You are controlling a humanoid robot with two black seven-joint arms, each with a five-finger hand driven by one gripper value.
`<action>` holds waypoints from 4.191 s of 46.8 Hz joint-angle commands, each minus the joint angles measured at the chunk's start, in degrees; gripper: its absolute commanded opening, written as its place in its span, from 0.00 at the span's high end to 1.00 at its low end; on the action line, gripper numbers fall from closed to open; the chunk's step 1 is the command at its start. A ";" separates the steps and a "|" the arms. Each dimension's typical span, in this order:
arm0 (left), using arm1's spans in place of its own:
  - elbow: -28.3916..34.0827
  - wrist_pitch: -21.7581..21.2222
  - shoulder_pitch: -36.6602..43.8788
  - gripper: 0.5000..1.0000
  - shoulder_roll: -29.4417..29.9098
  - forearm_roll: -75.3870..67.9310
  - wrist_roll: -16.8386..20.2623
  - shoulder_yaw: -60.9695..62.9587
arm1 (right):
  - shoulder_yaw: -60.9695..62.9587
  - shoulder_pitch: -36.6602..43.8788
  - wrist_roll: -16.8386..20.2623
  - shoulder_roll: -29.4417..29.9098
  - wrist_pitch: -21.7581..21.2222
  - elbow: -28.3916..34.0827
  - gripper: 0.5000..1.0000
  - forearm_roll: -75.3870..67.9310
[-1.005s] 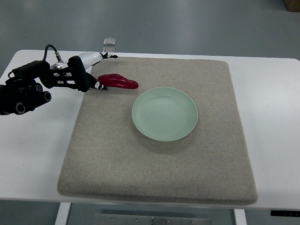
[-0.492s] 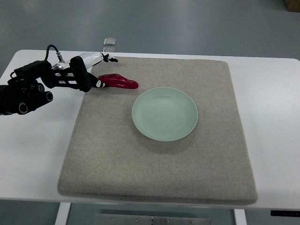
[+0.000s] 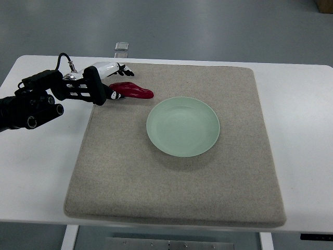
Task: Place red pepper on plate with left hand
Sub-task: 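Close the left hand's fingers to grasp the red pepper, then carry the held pepper with the left hand onto the green plate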
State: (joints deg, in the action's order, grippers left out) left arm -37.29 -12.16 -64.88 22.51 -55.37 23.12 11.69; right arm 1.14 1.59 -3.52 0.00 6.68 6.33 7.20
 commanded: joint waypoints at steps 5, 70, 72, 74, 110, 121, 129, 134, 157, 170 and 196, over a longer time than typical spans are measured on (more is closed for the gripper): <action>0.03 -0.06 0.20 0.45 -0.19 0.00 -0.01 -0.09 | 0.00 -0.01 0.00 0.00 0.00 0.00 0.14 0.00; 1.26 -0.06 0.64 0.62 -1.77 0.00 0.35 -0.09 | 0.00 -0.01 0.00 0.00 0.00 0.00 0.14 0.00; 1.26 -0.06 0.64 0.64 -1.77 0.00 0.35 -0.09 | 0.00 -0.01 0.00 0.00 0.00 0.00 0.14 0.00; 1.26 -0.06 0.64 0.66 -1.77 0.00 0.43 -0.09 | 0.00 -0.01 0.00 0.00 0.00 0.00 0.14 0.00; 1.08 -0.50 0.46 1.00 -2.12 -0.70 0.70 -0.26 | 0.00 -0.01 0.00 0.00 0.00 0.00 0.14 0.00; 0.64 -0.50 -0.94 1.00 -2.21 -0.88 1.93 -0.88 | 0.00 -0.01 0.00 0.00 0.00 0.00 0.14 0.00; -1.99 -0.58 -3.66 1.00 -2.21 -2.46 2.81 -1.05 | 0.00 -0.01 0.00 0.00 0.00 0.00 0.14 0.00; -5.33 -0.50 -6.04 1.00 -2.21 -3.34 2.90 -1.14 | 0.00 -0.01 0.00 0.00 0.00 0.00 0.14 0.00; -17.20 -0.32 -7.19 1.00 -3.70 -15.11 3.25 -2.81 | 0.00 -0.01 0.00 0.00 0.00 0.00 0.14 0.00; -17.64 -0.15 -6.22 1.00 -4.84 -19.86 3.25 -2.64 | 0.00 -0.01 0.00 0.00 0.00 0.00 0.14 -0.08; -17.55 -0.32 -4.55 1.00 -5.81 -20.65 3.25 -2.72 | 0.00 -0.01 0.00 0.00 0.00 0.00 0.14 0.00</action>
State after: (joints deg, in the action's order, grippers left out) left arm -54.83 -12.37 -69.78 16.82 -76.02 26.37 8.97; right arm 1.14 1.58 -3.52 0.00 6.68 6.33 7.19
